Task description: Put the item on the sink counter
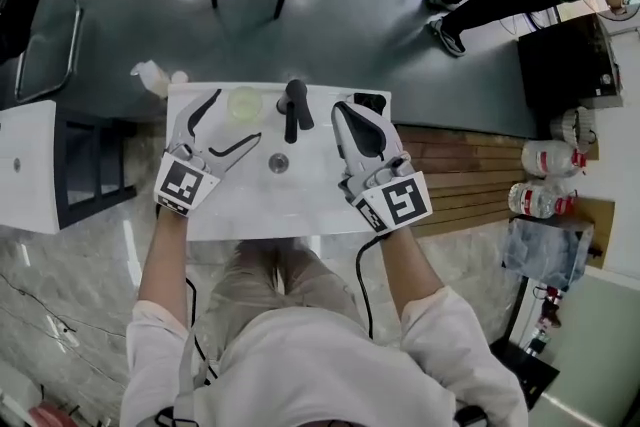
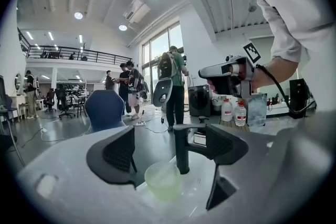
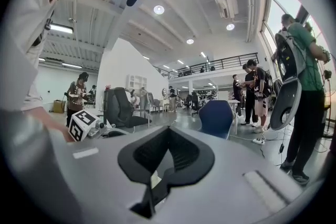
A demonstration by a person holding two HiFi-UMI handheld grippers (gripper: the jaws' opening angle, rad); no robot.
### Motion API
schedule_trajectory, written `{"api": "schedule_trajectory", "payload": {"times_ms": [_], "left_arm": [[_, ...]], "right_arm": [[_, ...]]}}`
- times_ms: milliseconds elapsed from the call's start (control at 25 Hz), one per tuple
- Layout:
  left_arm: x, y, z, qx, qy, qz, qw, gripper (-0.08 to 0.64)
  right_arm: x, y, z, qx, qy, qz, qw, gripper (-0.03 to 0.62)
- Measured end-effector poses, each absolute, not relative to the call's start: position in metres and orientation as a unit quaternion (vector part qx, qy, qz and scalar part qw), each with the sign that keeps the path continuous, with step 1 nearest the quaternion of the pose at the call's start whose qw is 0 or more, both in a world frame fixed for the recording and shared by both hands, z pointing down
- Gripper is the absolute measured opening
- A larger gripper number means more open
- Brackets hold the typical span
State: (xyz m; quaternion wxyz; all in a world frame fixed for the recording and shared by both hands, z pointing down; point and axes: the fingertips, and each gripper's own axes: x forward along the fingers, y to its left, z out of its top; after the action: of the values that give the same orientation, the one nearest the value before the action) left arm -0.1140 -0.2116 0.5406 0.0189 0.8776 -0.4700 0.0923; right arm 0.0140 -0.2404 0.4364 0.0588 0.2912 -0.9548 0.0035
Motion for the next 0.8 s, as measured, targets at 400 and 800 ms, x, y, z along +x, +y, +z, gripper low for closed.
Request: {"api": "schedule_trajectory", "payload": {"times_ms": [400,800], "left_arm": [[-0.113,-0.198,0.484,0.877,-0.471,0.093,0.003,0.426],[-0.102,-0.182,0.441,0.878,-0.471,0.088,-0.005,0.425]], "right_arm": [[0.018,-0.224,0.380,0.293,-0.955,-0.017,0.039,0.005],[0.026,-0.207,0.348,0.290,-0.956,-0.031,0.029,0.005]]}}
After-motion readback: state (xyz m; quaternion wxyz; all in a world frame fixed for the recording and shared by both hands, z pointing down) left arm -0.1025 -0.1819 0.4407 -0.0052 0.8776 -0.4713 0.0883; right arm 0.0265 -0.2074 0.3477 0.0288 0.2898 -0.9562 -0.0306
